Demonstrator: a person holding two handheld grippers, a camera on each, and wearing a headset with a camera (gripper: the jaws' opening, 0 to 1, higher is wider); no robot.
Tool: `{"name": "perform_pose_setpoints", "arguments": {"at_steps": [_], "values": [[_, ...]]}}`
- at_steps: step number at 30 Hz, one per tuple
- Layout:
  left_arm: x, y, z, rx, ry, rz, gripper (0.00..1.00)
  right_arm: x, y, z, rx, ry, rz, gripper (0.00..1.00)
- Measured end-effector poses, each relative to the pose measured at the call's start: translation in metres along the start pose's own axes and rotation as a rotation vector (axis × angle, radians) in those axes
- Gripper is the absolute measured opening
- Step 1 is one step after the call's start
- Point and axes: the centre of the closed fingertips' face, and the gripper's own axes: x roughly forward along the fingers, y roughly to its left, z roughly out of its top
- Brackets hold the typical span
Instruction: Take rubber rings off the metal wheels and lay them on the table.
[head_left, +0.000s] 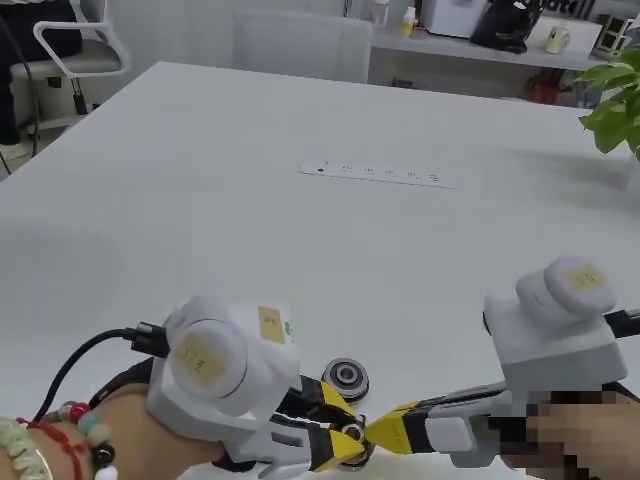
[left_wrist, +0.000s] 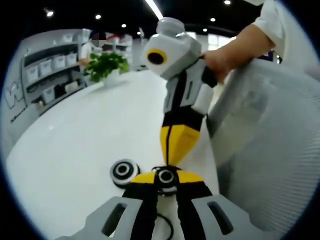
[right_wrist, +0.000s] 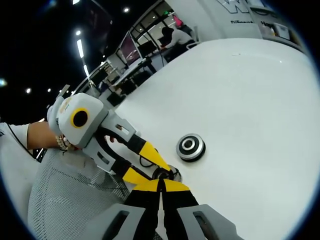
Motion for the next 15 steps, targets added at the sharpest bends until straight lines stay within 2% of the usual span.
{"name": "perform_pose_setpoints", "arguments": {"at_steps": [15], "values": [[0.0003, 0.0001, 0.0003, 0.004, 0.002, 0.003, 0.14, -0.0002, 0.0021, 0.0017, 0.0, -0.005, 0.01, 0.0]]}}
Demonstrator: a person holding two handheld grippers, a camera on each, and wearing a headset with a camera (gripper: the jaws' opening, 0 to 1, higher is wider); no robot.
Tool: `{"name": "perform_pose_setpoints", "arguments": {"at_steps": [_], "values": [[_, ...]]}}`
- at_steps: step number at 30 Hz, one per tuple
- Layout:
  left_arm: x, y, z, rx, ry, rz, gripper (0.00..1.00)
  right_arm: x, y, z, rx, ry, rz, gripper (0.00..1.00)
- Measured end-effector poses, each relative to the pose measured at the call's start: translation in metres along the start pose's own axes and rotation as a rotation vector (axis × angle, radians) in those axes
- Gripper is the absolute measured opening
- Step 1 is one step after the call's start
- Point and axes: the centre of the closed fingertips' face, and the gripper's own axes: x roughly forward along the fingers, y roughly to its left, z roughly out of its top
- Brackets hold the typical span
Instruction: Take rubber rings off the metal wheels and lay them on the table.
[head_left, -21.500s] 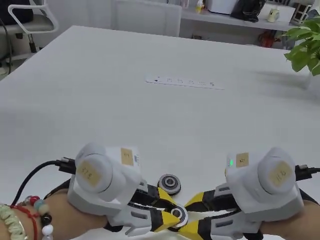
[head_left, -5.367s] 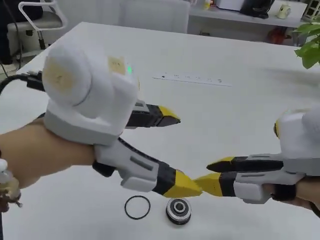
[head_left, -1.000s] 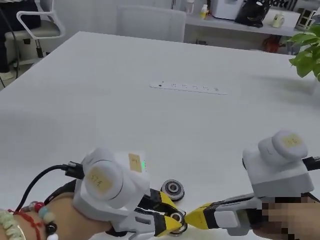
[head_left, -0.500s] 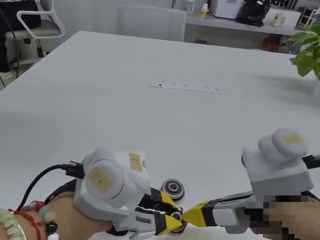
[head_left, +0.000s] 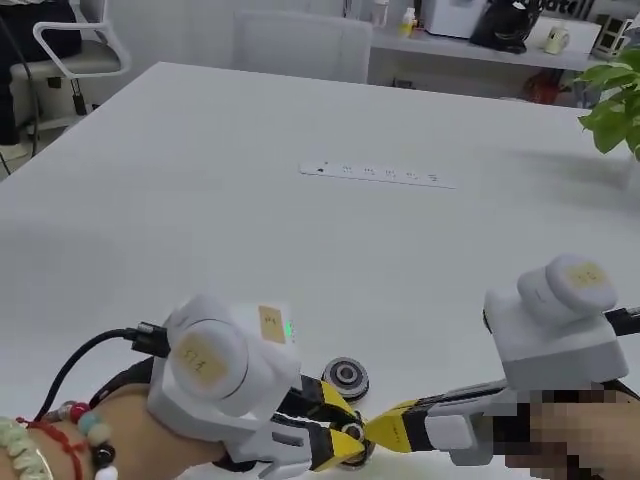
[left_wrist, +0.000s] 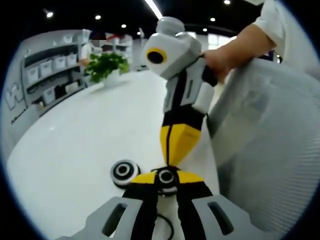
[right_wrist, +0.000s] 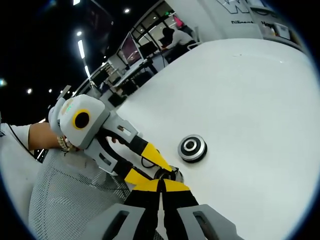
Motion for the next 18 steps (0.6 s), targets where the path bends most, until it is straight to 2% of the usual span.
{"name": "perform_pose_setpoints", "arguments": {"at_steps": [18], "values": [[-0.0002, 0.0004, -0.0004, -0.004, 0.005, 0.001, 0.14, -0.0008, 0.0038, 0.0013, 0.01, -0.006, 0.02, 0.0]]}}
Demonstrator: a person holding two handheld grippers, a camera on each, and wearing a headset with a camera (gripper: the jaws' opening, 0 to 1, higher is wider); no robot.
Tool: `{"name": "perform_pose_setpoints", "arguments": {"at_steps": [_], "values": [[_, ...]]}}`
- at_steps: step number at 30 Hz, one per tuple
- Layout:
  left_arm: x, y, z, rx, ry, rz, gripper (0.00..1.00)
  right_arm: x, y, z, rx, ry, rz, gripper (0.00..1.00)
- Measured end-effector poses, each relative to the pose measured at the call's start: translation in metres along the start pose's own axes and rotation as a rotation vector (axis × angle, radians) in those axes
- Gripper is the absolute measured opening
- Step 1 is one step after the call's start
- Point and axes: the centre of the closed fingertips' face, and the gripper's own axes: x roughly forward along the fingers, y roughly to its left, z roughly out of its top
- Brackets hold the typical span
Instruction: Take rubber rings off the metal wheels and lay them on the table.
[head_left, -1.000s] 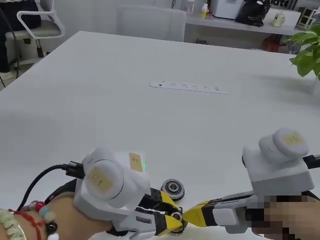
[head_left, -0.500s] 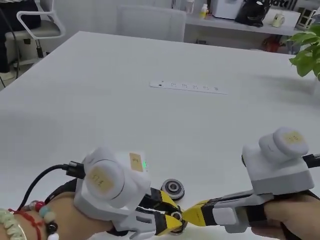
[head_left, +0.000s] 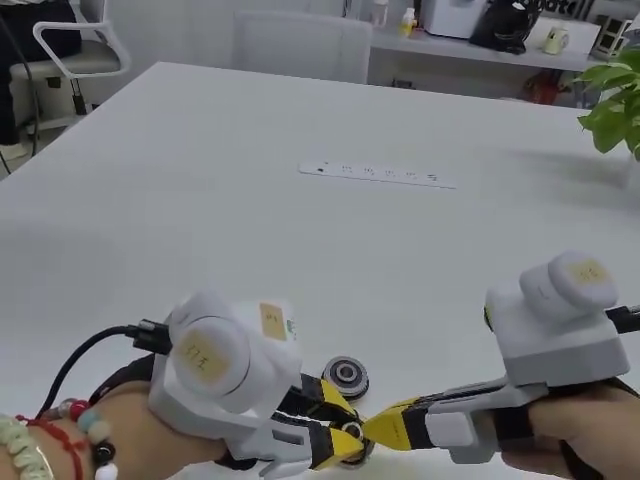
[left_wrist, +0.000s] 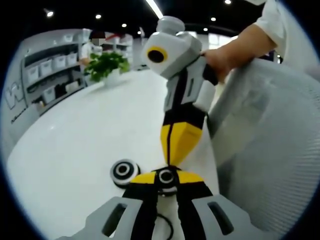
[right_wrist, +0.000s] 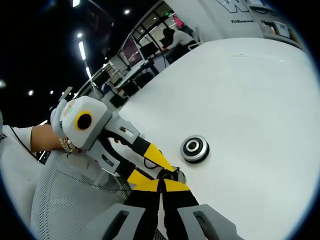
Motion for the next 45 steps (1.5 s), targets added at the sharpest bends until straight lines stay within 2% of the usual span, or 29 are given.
{"name": "perform_pose_setpoints", "arguments": {"at_steps": [10, 19, 21, 22, 23, 26, 34, 38, 41, 43, 45], "values": [[0.0, 0.0, 0.0, -0.002, 0.024, -0.003, 0.14, 0.0, -0.005, -0.001, 0.008, 0.007, -0.025, 0.0], [-0.003, 0.0, -0.002, 0.013, 0.047, -0.008, 0.14, 0.0, -0.004, 0.0, 0.025, -0.001, -0.016, 0.0], [-0.003, 0.0, -0.003, 0.012, 0.048, -0.008, 0.14, -0.001, -0.002, 0.002, 0.03, -0.012, -0.004, 0.0], [-0.003, 0.0, -0.003, 0.013, 0.048, -0.009, 0.14, -0.002, 0.001, 0.009, 0.04, -0.051, 0.015, 0.0], [-0.003, 0.0, -0.002, 0.013, 0.048, -0.009, 0.14, -0.003, 0.002, 0.012, 0.052, -0.06, 0.019, 0.0], [-0.003, 0.0, -0.003, 0.01, 0.049, -0.01, 0.14, -0.003, -0.005, 0.006, 0.025, -0.034, -0.014, 0.0], [-0.006, -0.001, 0.0, 0.015, 0.052, -0.021, 0.15, -0.003, -0.005, 0.006, 0.04, -0.031, -0.011, 0.0], [-0.009, -0.003, 0.006, -0.013, 0.026, -0.028, 0.2, -0.003, -0.006, 0.005, 0.043, -0.027, -0.015, 0.0], [-0.012, -0.007, 0.012, -0.002, 0.021, -0.038, 0.28, -0.004, -0.006, 0.006, 0.055, -0.036, -0.014, 0.0], [-0.015, -0.012, 0.02, -0.019, 0.001, -0.063, 0.36, -0.005, -0.006, 0.007, 0.057, -0.041, -0.012, 0.0], [-0.018, -0.015, 0.025, -0.008, -0.007, -0.071, 0.4, -0.006, -0.005, 0.009, 0.061, -0.049, -0.009, 0.0]]}}
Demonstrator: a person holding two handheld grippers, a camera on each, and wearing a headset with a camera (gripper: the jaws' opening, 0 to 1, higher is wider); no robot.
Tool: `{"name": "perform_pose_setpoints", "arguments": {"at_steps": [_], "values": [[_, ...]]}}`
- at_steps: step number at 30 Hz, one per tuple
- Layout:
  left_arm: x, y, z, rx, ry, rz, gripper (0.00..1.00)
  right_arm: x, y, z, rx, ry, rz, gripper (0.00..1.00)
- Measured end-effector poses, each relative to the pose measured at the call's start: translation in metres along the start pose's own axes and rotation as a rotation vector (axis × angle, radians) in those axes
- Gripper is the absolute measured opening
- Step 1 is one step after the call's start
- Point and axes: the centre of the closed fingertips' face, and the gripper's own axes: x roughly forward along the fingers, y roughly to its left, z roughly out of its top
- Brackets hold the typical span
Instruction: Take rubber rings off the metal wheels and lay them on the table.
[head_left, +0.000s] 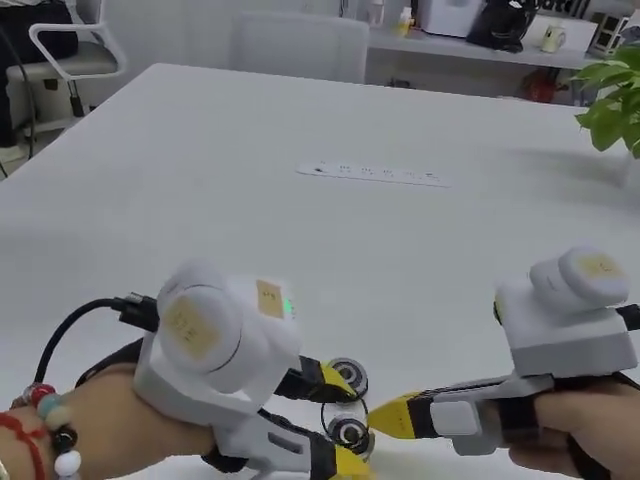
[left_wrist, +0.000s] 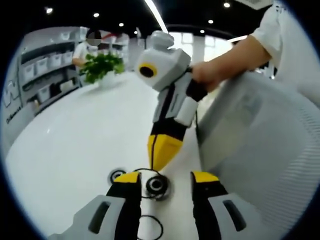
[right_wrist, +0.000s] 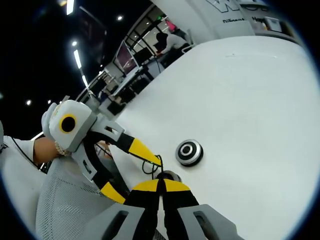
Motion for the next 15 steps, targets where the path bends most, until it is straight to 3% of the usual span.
{"name": "perform_pose_setpoints", "arguments": {"at_steps": [3, 9, 15], "values": [[-0.005, 0.0, 0.003, 0.075, 0.027, 0.008, 0.4, -0.001, 0.0, 0.001, 0.002, -0.004, -0.002, 0.0], [-0.018, 0.006, 0.024, 0.052, -0.009, 0.042, 0.6, 0.0, 0.0, -0.002, -0.008, 0.01, -0.003, 0.0], [-0.04, 0.011, 0.034, 0.048, -0.041, 0.087, 0.65, -0.002, 0.001, -0.001, -0.012, 0.007, 0.002, 0.0]]}}
